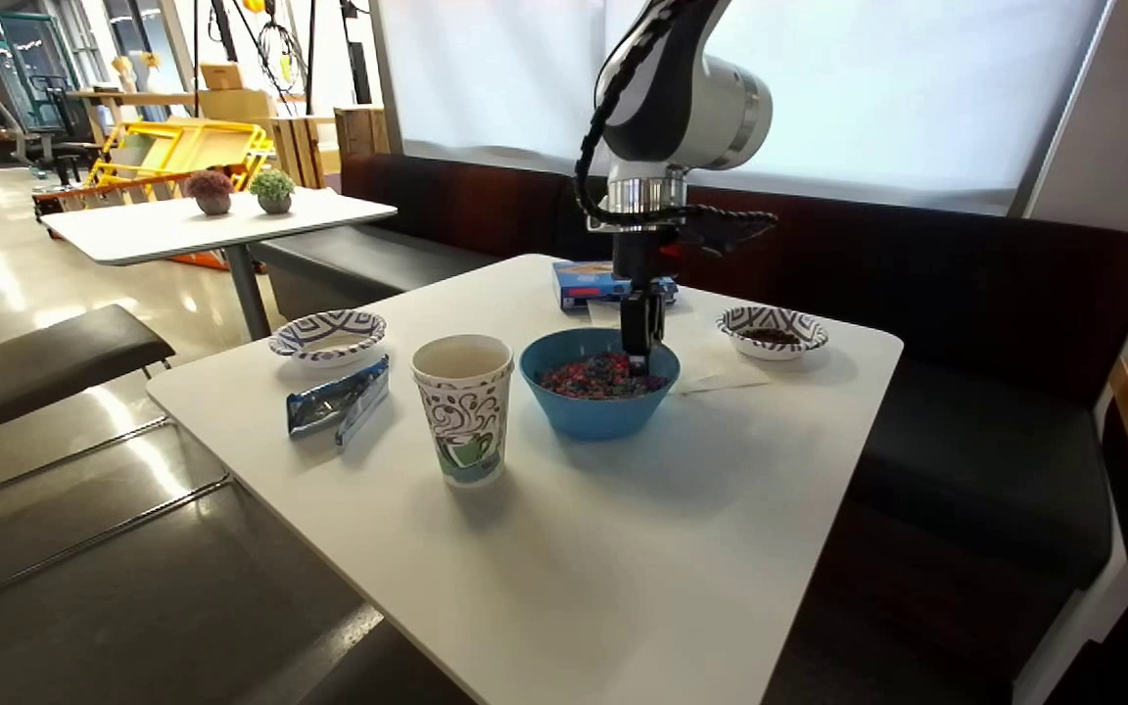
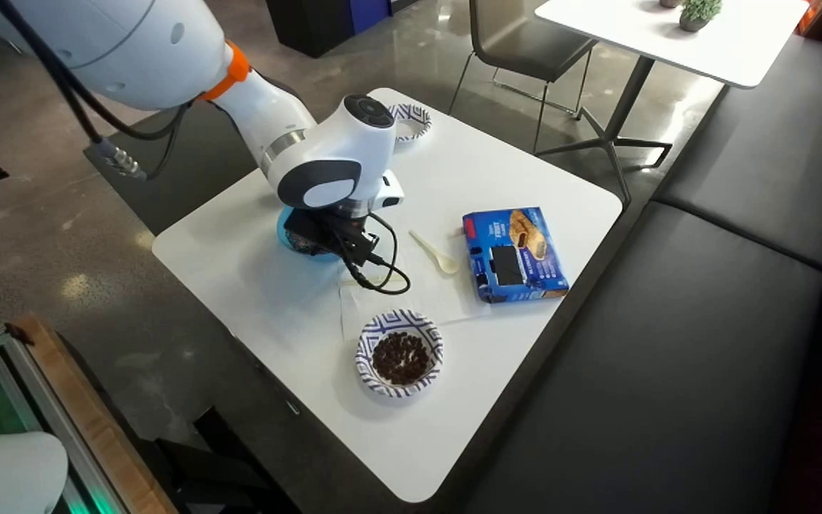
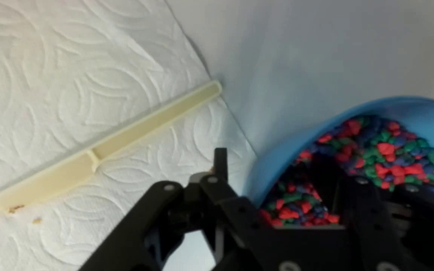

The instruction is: Move the cup and bowl to the left

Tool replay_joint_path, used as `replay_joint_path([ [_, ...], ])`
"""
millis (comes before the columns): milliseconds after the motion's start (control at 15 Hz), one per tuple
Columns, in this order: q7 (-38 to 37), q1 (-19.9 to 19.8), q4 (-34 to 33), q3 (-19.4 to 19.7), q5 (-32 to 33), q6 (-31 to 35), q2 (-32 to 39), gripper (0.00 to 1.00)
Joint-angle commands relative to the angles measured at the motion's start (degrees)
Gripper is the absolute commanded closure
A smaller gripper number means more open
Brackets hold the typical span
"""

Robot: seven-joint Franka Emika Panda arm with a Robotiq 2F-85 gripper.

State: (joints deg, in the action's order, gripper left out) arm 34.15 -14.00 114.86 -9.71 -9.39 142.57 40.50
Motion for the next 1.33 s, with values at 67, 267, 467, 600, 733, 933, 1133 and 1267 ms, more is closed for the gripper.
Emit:
replay_joint_path([
  [67,0.83,-5.37,9.13,-6.19,-9.54,10.22,-7.17,0.02],
  [267,0.96,-8.17,11.59,-9.65,-15.19,15.66,-9.81,0.0],
  [467,-1.82,-9.34,13.28,-11.82,-20.2,22.1,-11.43,0.0],
  [600,-4.16,-10.48,14.14,-13.91,-23.73,26.72,-12.16,0.01],
  [733,-6.62,-9.69,15.21,-14.61,-27.22,32.22,-13.05,0.0],
  [933,-13.43,-5.46,15.67,-12.14,-29.46,39.34,-14.37,0.0],
  [1133,-21.76,3.88,15.81,-3.94,-30.56,44.82,-16.21,0.0],
  [1267,-27.22,12.34,16.3,4.6,-30.7,48.02,-16.74,0.0],
])
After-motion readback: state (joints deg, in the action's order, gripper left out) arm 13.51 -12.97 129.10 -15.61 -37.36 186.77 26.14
